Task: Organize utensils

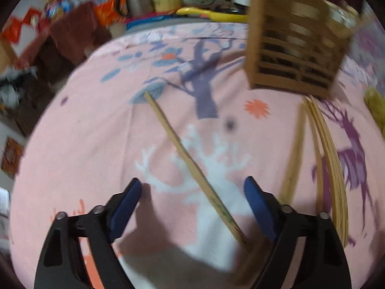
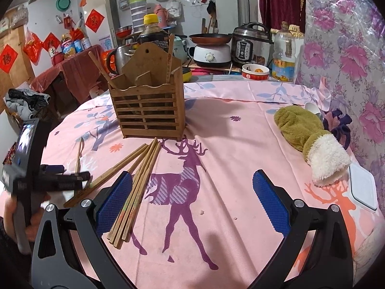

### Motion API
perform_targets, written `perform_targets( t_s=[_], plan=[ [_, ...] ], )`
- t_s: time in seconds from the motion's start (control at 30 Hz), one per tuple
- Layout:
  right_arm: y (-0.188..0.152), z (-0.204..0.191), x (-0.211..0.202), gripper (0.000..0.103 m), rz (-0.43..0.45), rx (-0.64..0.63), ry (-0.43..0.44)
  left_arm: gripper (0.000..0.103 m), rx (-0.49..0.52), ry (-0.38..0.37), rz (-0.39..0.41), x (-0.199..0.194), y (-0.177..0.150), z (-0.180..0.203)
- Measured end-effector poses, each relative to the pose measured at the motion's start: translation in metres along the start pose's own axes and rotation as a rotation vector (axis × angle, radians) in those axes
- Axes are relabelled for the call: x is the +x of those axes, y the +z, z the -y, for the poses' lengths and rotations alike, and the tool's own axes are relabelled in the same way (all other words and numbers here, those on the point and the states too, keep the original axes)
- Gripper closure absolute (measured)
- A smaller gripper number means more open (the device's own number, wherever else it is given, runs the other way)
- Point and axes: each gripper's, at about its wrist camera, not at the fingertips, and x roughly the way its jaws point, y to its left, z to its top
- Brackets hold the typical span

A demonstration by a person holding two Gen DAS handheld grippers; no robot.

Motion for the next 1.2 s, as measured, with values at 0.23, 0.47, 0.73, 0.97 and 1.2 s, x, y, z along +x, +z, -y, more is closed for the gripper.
perform_targets(
  t_s=[0.23,0.47,0.73,0.97,1.2],
  plan=[
    [0.000,0.002,0.001,0.006,0.002,0.006,-0.004,0.034,0.071,-0.098,0.010,-0.025,-0.037,0.022],
    [0.001,0.002,0.000,0.006,0.004,0.002,-0.010,0.033,0.102,-0.127,0.013,-0.027,-0.046,0.025],
    [0.002,0.001,-0.007,0.007,0.022,0.003,0.012,0.088,0.038,-0.075,0.028,-0.027,-0.043,-0.022],
    [-0.004,-0.014,0.001,0.008,-0.054,-0.032,0.128,0.074,0.011,-0.130,0.018,-0.025,-0.038,-0.029],
    [-0.030,-0.033,0.026,0.031,-0.246,-0.097,0.246,0.052,0.006,-0.083,0.017,-0.024,-0.040,-0.028]
  ],
)
